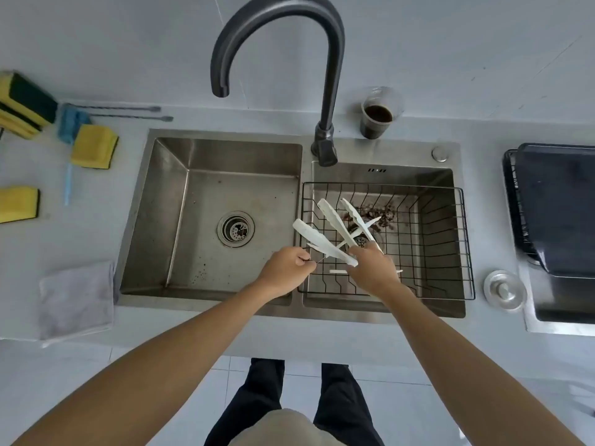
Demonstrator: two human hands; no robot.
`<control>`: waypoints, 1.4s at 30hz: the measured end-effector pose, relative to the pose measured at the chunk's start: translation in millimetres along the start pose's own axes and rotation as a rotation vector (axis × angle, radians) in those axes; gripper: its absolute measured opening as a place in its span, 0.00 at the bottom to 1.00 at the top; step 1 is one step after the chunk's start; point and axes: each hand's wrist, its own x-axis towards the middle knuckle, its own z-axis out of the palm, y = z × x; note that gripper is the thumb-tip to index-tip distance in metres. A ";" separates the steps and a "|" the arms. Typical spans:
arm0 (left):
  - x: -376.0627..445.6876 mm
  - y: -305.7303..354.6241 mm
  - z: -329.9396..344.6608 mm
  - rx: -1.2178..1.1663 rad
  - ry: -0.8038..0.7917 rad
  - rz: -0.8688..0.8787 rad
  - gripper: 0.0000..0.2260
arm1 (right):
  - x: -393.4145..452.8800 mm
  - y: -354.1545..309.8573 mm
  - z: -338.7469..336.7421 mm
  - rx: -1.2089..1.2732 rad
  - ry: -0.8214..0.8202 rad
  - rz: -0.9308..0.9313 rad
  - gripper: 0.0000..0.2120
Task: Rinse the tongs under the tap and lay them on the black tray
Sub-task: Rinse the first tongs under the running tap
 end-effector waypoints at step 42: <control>-59.5 -1.7 -90.5 -0.894 -0.149 -0.003 0.18 | -107.2 -128.3 -39.7 0.699 -0.076 -0.083 0.05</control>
